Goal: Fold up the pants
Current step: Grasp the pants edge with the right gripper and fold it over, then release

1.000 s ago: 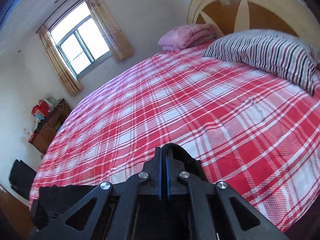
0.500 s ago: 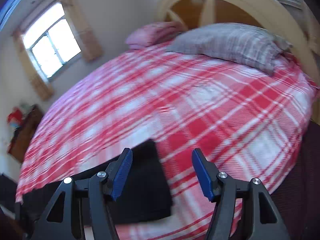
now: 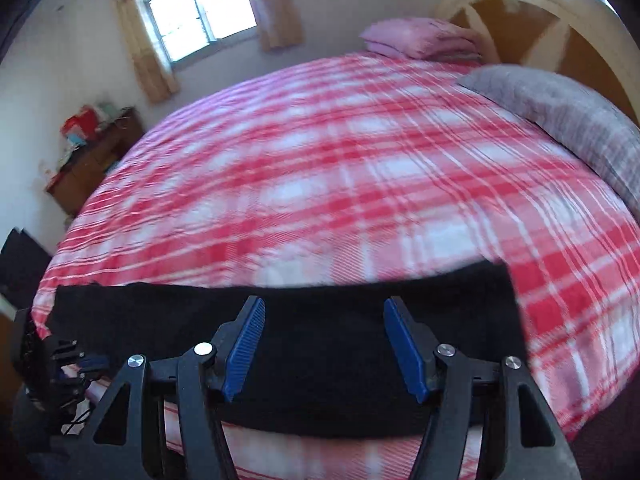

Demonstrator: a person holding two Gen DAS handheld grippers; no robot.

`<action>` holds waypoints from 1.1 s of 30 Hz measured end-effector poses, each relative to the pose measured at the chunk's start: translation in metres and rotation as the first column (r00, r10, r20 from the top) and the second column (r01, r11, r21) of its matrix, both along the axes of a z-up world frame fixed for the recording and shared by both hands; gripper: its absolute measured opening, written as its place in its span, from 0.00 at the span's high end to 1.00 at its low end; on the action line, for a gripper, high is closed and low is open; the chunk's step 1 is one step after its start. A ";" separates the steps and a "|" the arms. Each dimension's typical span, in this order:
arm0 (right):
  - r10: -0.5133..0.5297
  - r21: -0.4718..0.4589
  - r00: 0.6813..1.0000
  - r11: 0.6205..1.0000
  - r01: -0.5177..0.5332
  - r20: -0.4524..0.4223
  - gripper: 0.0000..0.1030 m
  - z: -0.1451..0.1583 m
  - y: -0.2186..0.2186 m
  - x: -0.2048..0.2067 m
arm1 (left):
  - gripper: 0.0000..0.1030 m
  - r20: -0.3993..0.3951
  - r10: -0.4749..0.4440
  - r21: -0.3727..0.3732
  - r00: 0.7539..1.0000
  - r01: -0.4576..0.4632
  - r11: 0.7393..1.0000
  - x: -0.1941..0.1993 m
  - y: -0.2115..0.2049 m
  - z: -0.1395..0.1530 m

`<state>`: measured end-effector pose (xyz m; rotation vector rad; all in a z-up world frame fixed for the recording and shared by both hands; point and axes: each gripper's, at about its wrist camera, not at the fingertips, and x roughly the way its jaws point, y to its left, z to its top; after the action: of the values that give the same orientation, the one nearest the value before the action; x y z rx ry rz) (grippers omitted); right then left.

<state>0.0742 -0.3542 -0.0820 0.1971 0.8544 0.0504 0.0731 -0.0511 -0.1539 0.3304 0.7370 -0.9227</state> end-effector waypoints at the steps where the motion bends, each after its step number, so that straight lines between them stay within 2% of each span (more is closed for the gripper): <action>1: 0.039 0.006 0.999 0.999 -0.039 0.007 0.38 0.004 0.016 0.011 | 0.90 0.014 0.023 0.007 1.000 -0.023 1.000 0.001 0.010 0.002; 4: 0.146 0.015 0.989 0.989 -0.147 0.026 0.38 0.013 0.065 0.037 | 0.81 0.041 0.130 0.037 0.991 -0.131 0.991 0.012 0.049 -0.002; 7: 0.260 0.032 0.965 0.965 -0.260 0.022 0.38 0.018 0.124 0.071 | 0.81 -0.064 0.216 0.033 0.974 -0.214 0.976 0.025 0.087 -0.024; 8: 0.302 0.048 0.953 0.952 -0.303 0.016 0.38 0.018 0.148 0.085 | 0.81 -0.101 0.224 0.034 0.969 -0.222 0.975 0.025 0.094 -0.032; 11: 0.387 0.083 0.922 0.919 -0.386 0.004 0.38 0.015 0.206 0.113 | 0.78 -0.113 0.214 -0.029 0.970 -0.218 0.975 0.012 0.107 -0.041; 15: 0.477 0.172 0.876 0.871 -0.461 -0.070 0.38 -0.011 0.287 0.156 | 0.78 -0.086 0.225 -0.046 0.971 -0.229 0.972 0.005 0.111 -0.037; 17: 0.502 0.225 0.857 0.854 -0.470 -0.115 0.38 -0.029 0.316 0.168 | 0.78 -0.026 0.249 -0.047 0.968 -0.250 0.967 0.005 0.115 -0.030; 19: 0.539 0.298 0.825 0.826 -0.478 -0.172 0.39 -0.051 0.345 0.178 | 0.77 0.018 0.277 -0.060 0.961 -0.275 0.960 0.006 0.124 -0.023; 21: 0.554 0.359 0.800 0.812 -0.460 -0.229 0.39 -0.072 0.367 0.183 | 0.63 0.031 0.331 -0.087 0.943 -0.328 0.941 0.011 0.136 -0.019; 23: 0.560 0.398 0.783 0.806 -0.439 -0.270 0.49 -0.089 0.381 0.186 | 0.56 0.008 0.374 -0.094 0.927 -0.372 0.923 0.017 0.149 -0.022; 26: 0.559 0.462 0.765 0.797 -0.389 -0.321 0.59 -0.107 0.391 0.189 | 0.56 -0.069 0.396 -0.053 0.916 -0.400 0.915 0.024 0.160 -0.038; 30: 0.547 0.494 0.751 0.800 -0.341 -0.368 0.63 -0.119 0.396 0.193 | 0.56 -0.078 0.359 -0.042 0.930 -0.363 0.931 0.021 0.163 -0.040; 33: 0.538 0.491 0.745 0.808 -0.324 -0.394 0.79 -0.127 0.400 0.194 | 0.56 -0.102 0.360 -0.064 0.927 -0.367 0.928 0.024 0.165 -0.041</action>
<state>0.2682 0.0454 -0.2088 0.3954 1.4246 0.6558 0.0973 0.1138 -0.1953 0.0740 0.8073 -0.6145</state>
